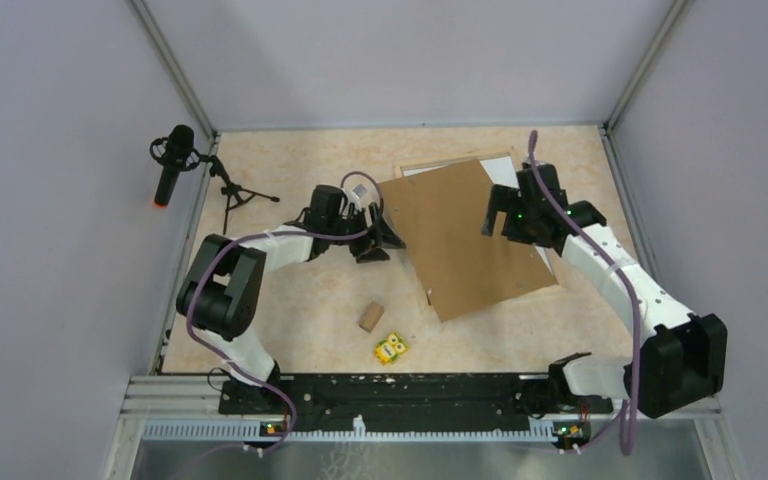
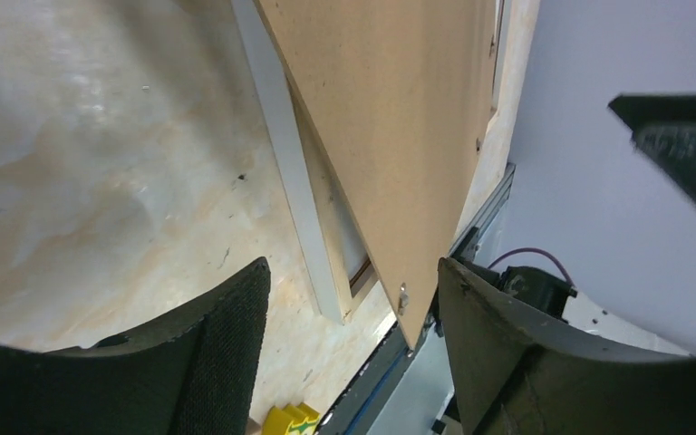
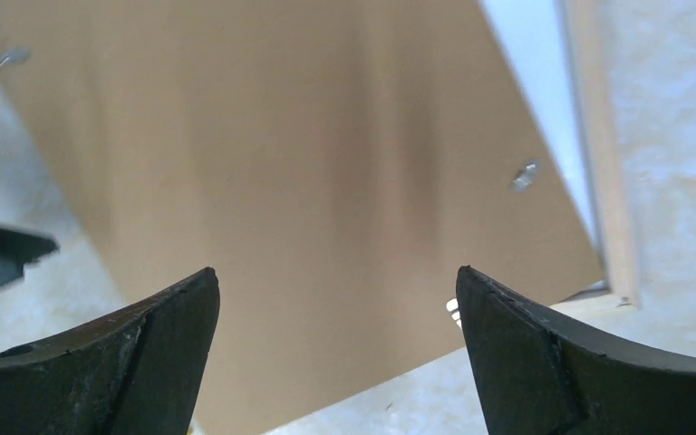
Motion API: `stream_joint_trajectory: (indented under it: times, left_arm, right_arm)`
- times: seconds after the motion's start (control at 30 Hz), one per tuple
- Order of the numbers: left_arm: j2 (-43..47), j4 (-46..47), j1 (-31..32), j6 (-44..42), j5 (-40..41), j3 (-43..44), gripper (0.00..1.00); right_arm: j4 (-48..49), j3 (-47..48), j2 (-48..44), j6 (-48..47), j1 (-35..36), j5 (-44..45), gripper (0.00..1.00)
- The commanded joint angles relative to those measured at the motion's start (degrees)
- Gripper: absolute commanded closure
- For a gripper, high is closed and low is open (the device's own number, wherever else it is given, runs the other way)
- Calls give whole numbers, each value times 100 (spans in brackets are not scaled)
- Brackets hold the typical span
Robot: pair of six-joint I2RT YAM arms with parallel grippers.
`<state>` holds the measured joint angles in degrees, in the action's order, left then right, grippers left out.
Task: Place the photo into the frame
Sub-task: Turn over the photo frame item on the photo frame, then adjust the photo frame item on the photo frame.
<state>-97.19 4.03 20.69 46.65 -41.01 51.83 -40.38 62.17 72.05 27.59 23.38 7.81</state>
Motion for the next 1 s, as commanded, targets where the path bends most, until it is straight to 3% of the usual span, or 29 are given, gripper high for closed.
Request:
stream_joint_trajectory:
  times: [0.0,0.27,0.47,0.63,0.77,0.97]
  left_arm:
    - [-249,968,404,412,40,-116,31]
    - [-618,1717,710,1009,-9,-233,46]
    - [-897,2397,747,1490,-268,-257,57]
    - [-1196,2972,727,1898,-526,-308,82]
    - [-1122,2629,613,1659,-472,-243,100]
    - [-941,1603,282,1014,-587,99,100]
  right_arm:
    - [440,-194,110,-238,-970,-199,1]
    - [1307,-789,328,-409,-2577,-1266,2]
    - [1890,-1210,434,-437,-3326,-1821,4]
    - [1992,-1350,715,-654,-3603,-1815,10]
    - [2139,-1485,865,-863,-3722,-2028,13]
    - [2275,-1611,1073,-870,-3732,-2017,15]
